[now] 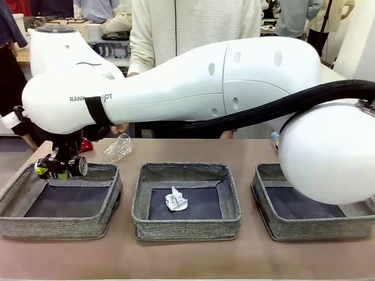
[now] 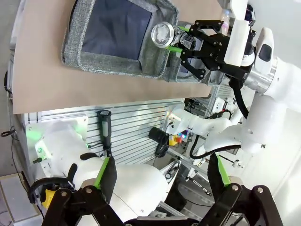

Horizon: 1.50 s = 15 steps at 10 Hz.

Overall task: Sort the waste into the appropriate baskets.
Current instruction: Place the picked waste into the Fabric basket indicated by the person.

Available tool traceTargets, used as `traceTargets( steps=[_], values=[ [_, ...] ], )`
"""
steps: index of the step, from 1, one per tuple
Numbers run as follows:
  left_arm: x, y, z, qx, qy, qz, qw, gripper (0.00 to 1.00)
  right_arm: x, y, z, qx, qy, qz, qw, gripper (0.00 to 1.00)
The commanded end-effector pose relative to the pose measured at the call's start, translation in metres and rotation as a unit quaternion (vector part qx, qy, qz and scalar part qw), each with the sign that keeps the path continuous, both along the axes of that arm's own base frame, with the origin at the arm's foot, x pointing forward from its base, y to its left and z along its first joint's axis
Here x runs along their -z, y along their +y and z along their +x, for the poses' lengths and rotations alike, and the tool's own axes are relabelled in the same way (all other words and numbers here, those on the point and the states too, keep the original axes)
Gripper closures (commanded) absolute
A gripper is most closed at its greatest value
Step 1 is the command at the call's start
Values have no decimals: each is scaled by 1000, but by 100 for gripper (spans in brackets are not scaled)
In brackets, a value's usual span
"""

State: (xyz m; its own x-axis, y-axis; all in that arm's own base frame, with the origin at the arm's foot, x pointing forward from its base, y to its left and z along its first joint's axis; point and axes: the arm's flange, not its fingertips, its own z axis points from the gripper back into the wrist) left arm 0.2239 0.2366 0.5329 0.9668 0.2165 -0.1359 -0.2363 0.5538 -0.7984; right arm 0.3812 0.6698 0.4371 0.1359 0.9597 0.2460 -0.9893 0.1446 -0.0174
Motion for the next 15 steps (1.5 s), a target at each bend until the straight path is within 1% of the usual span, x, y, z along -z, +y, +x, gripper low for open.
traceTargets(
  steps=[1, 5, 6, 7, 8, 9, 10, 11, 12, 13, 14, 15],
  values=[
    [0, 0, -2, -2, 6, 6, 1000, 0, 0, -15, -12, 18, 2, 12, 1000, 0],
    [0, 0, -2, -2, 6, 6, 1000, 0, -8, -29, -11, 42, -7, 17, 999, 0],
    [0, 0, -2, -2, 6, 6, 1000, 0, -12, -36, -11, 55, -7, 17, 998, 0],
    [0, 0, -2, -2, 6, 6, 1000, 0, -24, -48, -13, 77, 4, 11, 997, 0],
    [0, 0, 0, 0, 0, 0, 1000, 0, -48, -71, -20, 122, 15, -2, 992, 0],
    [-8, -19, 0, 18, -29, -37, 999, 0, -74, -103, -31, 171, 28, 10, 985, 0],
    [-4, -42, 5, 35, -54, -68, 996, 0, -97, -142, -46, 215, 34, 21, 976, 0],
    [2, -65, 10, 65, -53, -115, 990, 0, -111, -186, -63, 270, 47, 26, 961, 0],
    [7, -94, 10, 91, -55, -156, 982, 0, -107, -240, -73, 331, 71, 50, 939, 0],
    [9, -119, 8, 114, -66, -187, 974, 0, -92, -282, -77, 371, 107, 108, 916, 0],
    [11, -141, 8, 121, -81, -209, 967, 0, -76, -315, -82, 412, 134, 131, 892, 0],
    [12, -160, 8, 123, -97, -230, 961, 0, -58, -339, -82, 437, 156, 164, 870, 0]
  ],
)
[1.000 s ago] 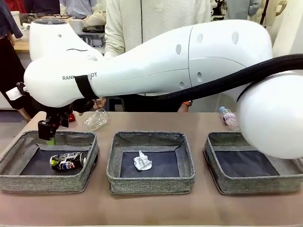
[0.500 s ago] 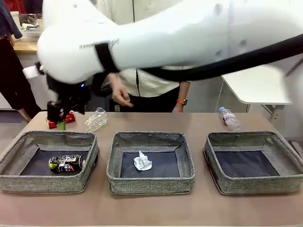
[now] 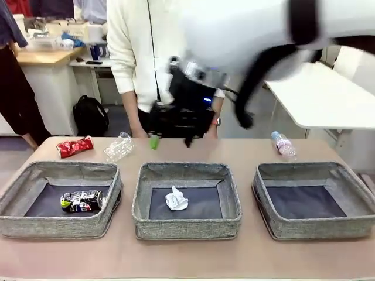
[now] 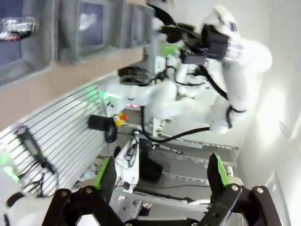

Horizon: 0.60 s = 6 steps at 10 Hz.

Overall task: Sort the waste into the appropriate baskets.
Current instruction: Place the picked waste into the Fabric basket indicated by the person.

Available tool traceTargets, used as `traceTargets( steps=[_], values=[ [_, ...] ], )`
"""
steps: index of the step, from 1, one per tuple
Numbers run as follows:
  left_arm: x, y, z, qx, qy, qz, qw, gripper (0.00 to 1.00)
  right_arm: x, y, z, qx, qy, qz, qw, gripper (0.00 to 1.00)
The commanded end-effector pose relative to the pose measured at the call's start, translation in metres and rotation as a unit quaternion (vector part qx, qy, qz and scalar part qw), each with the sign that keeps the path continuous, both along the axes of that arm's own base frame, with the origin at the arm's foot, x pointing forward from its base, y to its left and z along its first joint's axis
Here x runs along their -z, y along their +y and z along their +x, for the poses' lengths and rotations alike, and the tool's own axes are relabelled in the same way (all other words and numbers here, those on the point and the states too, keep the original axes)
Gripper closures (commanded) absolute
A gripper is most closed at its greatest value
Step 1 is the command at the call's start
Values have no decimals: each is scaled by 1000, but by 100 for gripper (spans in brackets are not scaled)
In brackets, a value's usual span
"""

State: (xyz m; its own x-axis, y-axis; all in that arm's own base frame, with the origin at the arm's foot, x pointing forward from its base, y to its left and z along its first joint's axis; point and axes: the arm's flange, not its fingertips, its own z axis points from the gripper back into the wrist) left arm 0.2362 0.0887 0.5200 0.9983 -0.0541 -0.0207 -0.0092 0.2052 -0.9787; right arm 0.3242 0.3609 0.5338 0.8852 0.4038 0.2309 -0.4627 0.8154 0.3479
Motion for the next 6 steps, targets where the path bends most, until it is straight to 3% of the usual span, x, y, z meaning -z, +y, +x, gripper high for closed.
traceTargets(
  steps=[1, 2, 4, 5, 6],
  values=[
    [4, -37, -8, 12, 14, 12, 1000, 0, 50, -28, -25, 51, 29, 50, 997, 0],
    [0, 0, 0, 0, 0, 0, 1000, 0, 0, 0, 0, 0, 0, 0, 1000, 0],
    [0, 0, 0, 0, 0, 0, 1000, 0, 0, 0, 0, 0, 0, 0, 1000, 0],
    [5, -17, -1, 3, 5, 3, 1000, 0, 22, -23, -11, 25, 13, 17, 999, 0],
    [7, -22, 0, 1, -22, -21, 1000, 0, 21, -43, 7, 71, 58, 130, 987, 0]
  ],
)
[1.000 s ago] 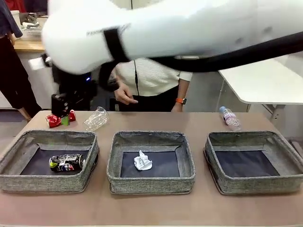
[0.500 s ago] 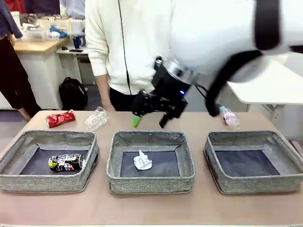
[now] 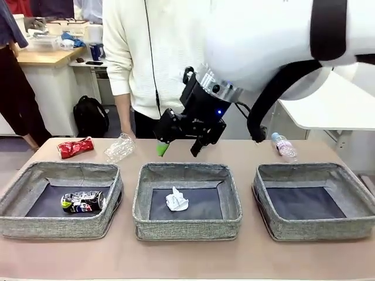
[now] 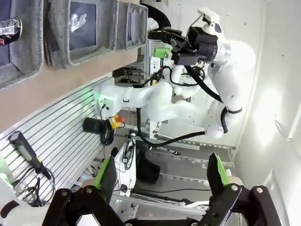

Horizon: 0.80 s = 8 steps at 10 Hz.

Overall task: Sort the waste into the appropriate baskets.
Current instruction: Place the picked waste into the Fabric basket indicated by the person.

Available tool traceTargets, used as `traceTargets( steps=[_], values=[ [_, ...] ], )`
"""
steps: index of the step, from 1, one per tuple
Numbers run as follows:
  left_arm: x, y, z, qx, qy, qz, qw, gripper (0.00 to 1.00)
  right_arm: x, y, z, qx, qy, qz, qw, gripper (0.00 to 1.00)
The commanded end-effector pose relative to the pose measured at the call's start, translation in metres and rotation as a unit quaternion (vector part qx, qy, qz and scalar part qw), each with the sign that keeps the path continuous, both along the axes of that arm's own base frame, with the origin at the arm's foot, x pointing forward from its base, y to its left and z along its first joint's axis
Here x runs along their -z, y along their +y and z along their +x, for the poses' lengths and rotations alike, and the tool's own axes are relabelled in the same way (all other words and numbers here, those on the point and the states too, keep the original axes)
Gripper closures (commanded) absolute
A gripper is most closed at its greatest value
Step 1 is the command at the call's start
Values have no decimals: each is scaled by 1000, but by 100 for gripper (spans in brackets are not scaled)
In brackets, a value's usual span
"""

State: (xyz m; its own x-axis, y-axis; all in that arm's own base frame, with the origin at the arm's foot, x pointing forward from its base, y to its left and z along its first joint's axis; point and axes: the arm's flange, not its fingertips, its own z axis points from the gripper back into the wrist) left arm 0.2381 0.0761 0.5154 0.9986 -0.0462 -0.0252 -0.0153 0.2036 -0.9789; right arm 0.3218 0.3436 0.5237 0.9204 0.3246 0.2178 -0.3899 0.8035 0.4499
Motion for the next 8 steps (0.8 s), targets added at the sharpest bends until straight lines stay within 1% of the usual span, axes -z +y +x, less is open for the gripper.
traceTargets(
  steps=[1, 2, 3, 4, 5, 6, 7, 8],
  values=[
    [10, -17, 5, -8, -25, -42, 999, 0, 9, -57, 11, 90, 66, 170, 979, 0],
    [15, -23, 9, -2, -28, -64, 998, 0, 8, -93, 2, 134, 86, 251, 955, 0],
    [20, -28, 12, 11, -29, -83, 996, 0, 10, -130, -6, 170, 110, 304, 931, 0],
    [24, -32, 15, 13, -19, -95, 995, 0, 13, -171, -11, 193, 131, 359, 904, 0],
    [27, -35, 18, 4, -23, -90, 996, 0, 16, -204, -13, 195, 149, 404, 881, 0],
    [29, -37, 21, 2, -21, -95, 995, 0, 18, -232, -15, 196, 183, 437, 858, 0],
    [36, -40, 27, -8, -31, -99, 995, 0, 24, -267, -20, 197, 199, 456, 845, 0],
    [41, -42, 31, -20, -51, -99, 994, 0, 28, -282, -25, 178, 206, 460, 845, 0]
  ],
)
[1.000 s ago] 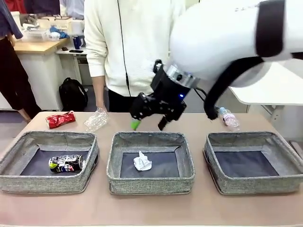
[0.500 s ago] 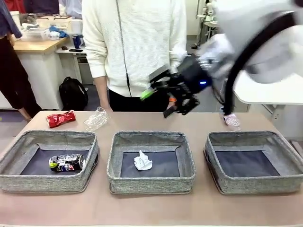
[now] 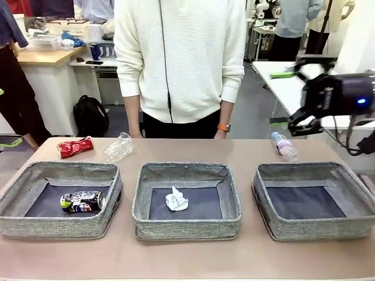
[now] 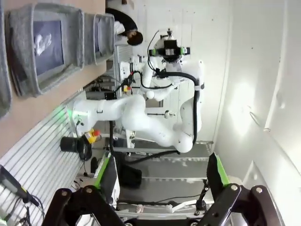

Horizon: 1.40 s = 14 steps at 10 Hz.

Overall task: Sort the waste into the appropriate baskets.
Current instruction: Place the picked waste into the Fabric basket indicated by the person, then pick up the waste item pointed out by the person.

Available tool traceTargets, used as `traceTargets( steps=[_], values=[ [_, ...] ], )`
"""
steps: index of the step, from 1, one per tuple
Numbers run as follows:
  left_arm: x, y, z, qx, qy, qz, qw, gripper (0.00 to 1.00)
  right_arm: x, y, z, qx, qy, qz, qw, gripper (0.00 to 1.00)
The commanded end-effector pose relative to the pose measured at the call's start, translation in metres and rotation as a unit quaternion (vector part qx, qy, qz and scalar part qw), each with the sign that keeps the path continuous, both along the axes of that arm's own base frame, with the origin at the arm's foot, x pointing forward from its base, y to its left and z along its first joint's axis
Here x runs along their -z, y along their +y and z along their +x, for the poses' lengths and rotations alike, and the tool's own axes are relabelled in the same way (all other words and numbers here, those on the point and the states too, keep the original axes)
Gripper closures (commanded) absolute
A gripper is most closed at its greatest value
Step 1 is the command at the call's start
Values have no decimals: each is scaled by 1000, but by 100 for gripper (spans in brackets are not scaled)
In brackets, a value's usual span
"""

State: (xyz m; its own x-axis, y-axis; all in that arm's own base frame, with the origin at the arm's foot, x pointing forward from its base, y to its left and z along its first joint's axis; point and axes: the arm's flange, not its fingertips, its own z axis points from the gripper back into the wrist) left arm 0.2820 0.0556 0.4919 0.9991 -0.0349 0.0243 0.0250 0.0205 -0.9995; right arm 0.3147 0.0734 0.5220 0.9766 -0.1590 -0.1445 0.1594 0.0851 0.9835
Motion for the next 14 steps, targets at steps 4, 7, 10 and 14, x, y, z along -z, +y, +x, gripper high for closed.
traceTargets(
  steps=[4, 7, 10, 14],
  values=[
    [39, -55, 9, -96, -124, -11, 988, 0, 41, -40, -62, -19, 6, -62, 998, 0],
    [13, -10, 41, -67, -91, -17, 993, 0, 12, -52, -10, -15, 24, -12, 1000, 0],
    [13, -10, 41, -67, -91, -17, 993, 0, 12, -52, -10, -15, 24, -12, 1000, 0],
    [13, -10, 41, -67, -91, -17, 993, 0, 12, -52, -10, -15, 24, -12, 1000, 0]
  ],
)
